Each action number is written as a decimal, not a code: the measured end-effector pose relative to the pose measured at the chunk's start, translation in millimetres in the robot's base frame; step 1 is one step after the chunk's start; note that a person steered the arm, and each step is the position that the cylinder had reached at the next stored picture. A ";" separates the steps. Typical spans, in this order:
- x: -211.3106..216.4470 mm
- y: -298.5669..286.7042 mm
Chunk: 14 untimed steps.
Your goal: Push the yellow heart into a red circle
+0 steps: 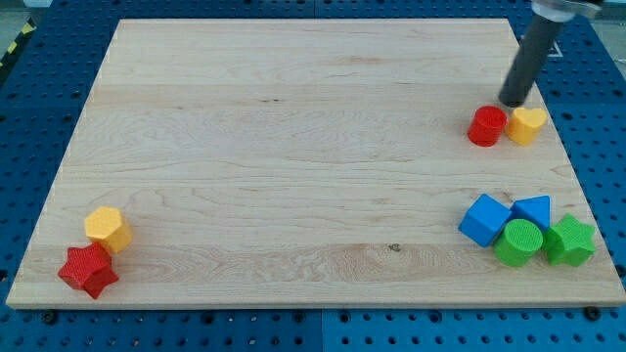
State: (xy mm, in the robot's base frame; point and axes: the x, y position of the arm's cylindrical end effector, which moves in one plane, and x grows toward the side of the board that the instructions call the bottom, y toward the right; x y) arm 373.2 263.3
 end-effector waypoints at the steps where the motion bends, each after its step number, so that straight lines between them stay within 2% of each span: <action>1: 3.7 11.2; 2: 9.1 46.2; 3: 32.0 59.5; 4: 55.2 40.0; 6: 57.8 17.7; 8: 11.7 18.9; 11: 11.0 15.5; 14: 46.9 -19.5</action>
State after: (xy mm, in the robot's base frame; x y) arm 420.1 243.8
